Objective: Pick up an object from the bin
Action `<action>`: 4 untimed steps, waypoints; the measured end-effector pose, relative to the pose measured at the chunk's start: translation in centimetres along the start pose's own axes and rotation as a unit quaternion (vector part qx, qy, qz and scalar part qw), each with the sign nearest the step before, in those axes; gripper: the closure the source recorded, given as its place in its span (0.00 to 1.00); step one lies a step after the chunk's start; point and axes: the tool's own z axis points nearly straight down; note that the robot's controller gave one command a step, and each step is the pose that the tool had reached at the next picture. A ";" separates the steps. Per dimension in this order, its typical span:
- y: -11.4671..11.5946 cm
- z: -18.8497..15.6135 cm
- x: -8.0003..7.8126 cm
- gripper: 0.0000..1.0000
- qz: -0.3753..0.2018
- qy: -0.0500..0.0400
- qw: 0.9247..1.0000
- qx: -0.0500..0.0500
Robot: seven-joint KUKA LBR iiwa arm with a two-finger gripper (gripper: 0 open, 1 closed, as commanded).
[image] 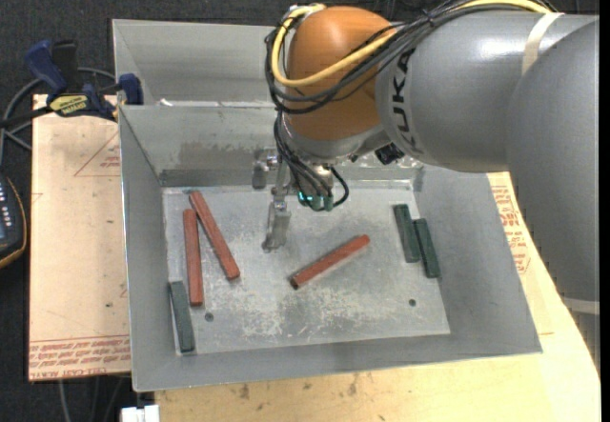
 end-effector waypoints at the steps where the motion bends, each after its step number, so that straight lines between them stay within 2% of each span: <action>1: 3.9 11.2 -0.1 0.00 -0.196 -0.005 0.981 0.000; 2: 10.8 8.1 -0.5 0.00 -0.390 -0.006 0.921 0.000; 3: 10.7 8.2 0.1 0.00 -0.541 -0.004 0.841 0.001; 4: 10.4 11.2 2.0 0.00 -0.701 -0.001 0.713 0.003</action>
Offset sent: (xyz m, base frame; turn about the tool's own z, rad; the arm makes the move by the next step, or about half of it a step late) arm -0.0013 0.0376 -0.1119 -0.3971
